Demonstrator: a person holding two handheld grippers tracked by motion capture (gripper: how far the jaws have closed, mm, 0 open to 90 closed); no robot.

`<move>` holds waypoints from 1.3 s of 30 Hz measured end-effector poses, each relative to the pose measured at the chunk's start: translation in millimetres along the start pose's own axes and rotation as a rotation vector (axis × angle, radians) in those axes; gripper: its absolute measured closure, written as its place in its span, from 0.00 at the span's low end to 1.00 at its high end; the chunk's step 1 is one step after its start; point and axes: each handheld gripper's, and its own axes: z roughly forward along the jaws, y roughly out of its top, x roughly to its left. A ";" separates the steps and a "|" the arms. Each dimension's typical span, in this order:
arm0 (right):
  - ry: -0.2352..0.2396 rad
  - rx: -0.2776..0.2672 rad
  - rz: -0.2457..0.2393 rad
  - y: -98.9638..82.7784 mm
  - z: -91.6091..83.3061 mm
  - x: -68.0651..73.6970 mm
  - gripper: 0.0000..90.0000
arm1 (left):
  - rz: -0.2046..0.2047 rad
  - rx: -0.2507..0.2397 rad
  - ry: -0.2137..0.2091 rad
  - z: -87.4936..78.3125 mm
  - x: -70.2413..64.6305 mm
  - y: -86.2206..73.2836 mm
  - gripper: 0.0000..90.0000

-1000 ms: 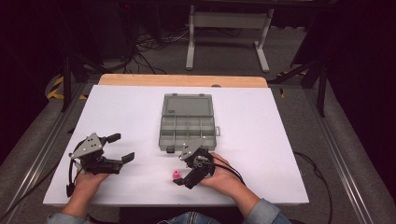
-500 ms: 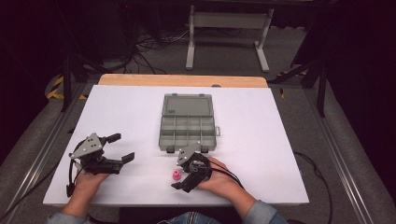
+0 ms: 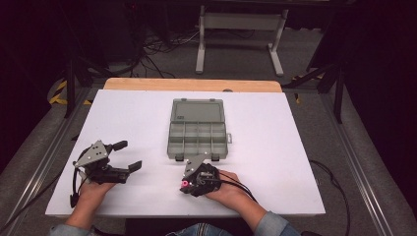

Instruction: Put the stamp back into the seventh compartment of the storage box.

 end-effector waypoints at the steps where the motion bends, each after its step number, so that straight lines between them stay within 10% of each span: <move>1: -0.005 0.002 -0.004 0.1 0.1 0.4 0.72 | 0.000 0.000 0.000 0.0 -0.1 0.0 0.08; 39: -0.062 -0.067 0.017 15.6 -57.1 -13.6 0.72 | 0.002 0.004 0.002 0.5 -0.1 -0.1 0.08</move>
